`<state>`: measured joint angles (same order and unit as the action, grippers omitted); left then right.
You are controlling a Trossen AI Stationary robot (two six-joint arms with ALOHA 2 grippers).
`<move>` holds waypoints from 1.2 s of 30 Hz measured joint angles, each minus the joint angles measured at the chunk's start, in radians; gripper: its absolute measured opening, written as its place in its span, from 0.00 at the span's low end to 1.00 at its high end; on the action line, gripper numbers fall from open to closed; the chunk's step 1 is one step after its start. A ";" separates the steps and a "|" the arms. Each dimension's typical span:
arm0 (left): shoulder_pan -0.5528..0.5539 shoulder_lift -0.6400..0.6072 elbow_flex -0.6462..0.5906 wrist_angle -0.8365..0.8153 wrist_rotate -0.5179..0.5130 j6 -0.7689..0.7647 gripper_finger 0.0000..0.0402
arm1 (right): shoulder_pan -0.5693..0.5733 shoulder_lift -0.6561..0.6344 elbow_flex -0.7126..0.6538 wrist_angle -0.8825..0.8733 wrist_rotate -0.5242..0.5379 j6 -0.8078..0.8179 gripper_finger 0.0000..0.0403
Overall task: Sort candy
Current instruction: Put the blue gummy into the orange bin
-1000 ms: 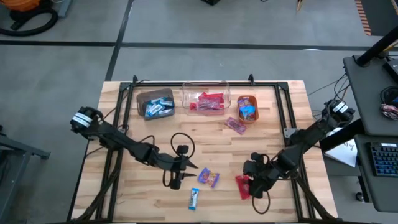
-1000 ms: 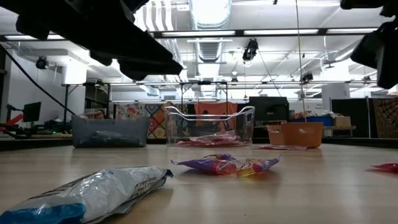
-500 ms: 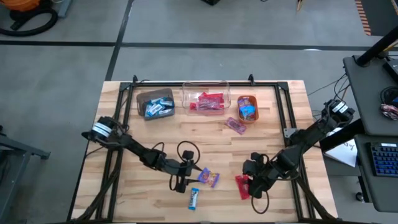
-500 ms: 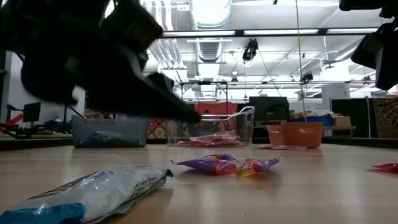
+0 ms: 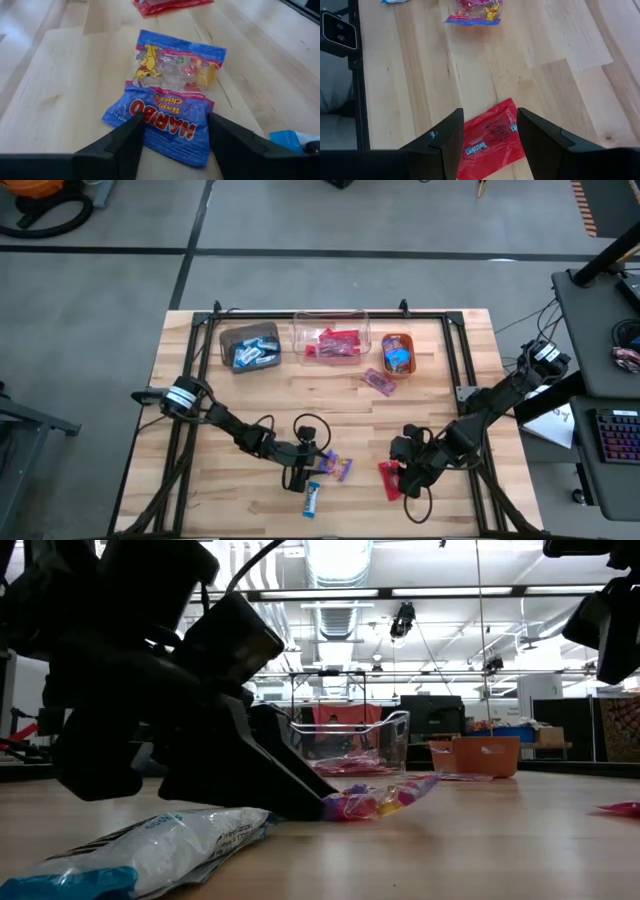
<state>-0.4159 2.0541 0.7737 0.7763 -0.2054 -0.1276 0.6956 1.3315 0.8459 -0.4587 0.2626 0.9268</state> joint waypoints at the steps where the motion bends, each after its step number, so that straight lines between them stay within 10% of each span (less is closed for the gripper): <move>1: 0.000 0.001 0.001 -0.010 -0.009 -0.010 0.48 | 0.000 0.000 0.000 0.000 0.000 0.000 0.43; 13: 0.001 0.002 0.000 -0.027 -0.019 0.005 0.03 | 0.000 0.017 0.000 0.041 0.148 -0.071 0.43; 36: 0.011 -0.012 -0.003 -0.018 -0.022 -0.042 0.00 | -0.057 0.388 0.000 0.688 0.341 -0.724 0.43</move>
<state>-0.4049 2.0422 0.7709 0.7582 -0.2272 -0.1699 0.6381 1.7194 0.8455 0.2296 0.6037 0.2031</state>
